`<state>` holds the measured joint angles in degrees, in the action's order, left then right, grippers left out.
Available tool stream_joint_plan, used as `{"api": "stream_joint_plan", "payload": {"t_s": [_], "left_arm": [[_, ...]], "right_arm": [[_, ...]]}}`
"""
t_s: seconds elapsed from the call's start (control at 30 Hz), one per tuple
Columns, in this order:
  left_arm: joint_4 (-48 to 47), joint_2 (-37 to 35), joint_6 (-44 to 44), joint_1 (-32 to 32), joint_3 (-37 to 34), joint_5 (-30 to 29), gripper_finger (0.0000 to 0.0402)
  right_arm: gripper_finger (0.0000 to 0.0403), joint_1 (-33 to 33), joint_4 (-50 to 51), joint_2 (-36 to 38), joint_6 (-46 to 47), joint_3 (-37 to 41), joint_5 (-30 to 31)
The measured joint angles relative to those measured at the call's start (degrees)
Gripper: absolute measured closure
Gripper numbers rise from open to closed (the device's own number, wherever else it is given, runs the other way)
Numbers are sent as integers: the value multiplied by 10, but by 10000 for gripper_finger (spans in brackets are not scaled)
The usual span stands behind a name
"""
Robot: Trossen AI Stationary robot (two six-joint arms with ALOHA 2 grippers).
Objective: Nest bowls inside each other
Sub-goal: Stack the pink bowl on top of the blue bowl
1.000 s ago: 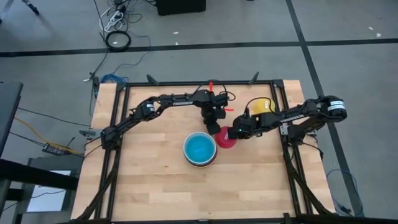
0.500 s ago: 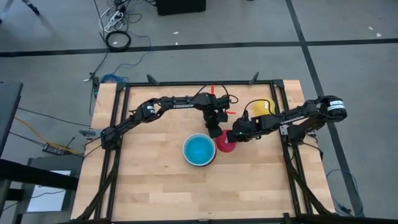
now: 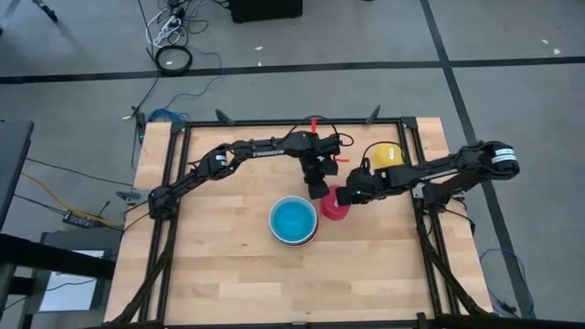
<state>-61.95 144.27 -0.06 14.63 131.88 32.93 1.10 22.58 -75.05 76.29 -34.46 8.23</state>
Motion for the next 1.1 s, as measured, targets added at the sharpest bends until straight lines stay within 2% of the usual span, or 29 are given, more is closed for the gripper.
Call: {"api": "stream_joint_plan", "payload": {"t_s": [0.2, 0.57, 0.93, 1.1], "left_arm": [[-30, -6, 6, 0, 30, 0, 365], [-86, -60, 13, -2, 29, -7, 365], [-210, -145, 17, -23, 30, -113, 365], [-277, -176, 11, -47, 30, -162, 365]], "right_arm": [[403, 0, 16, 35, -19, -7, 2], [403, 1, 125, 40, -105, -132, 52], [403, -43, 113, 27, -148, -224, 82], [403, -70, 94, -47, -168, -277, 76]]}}
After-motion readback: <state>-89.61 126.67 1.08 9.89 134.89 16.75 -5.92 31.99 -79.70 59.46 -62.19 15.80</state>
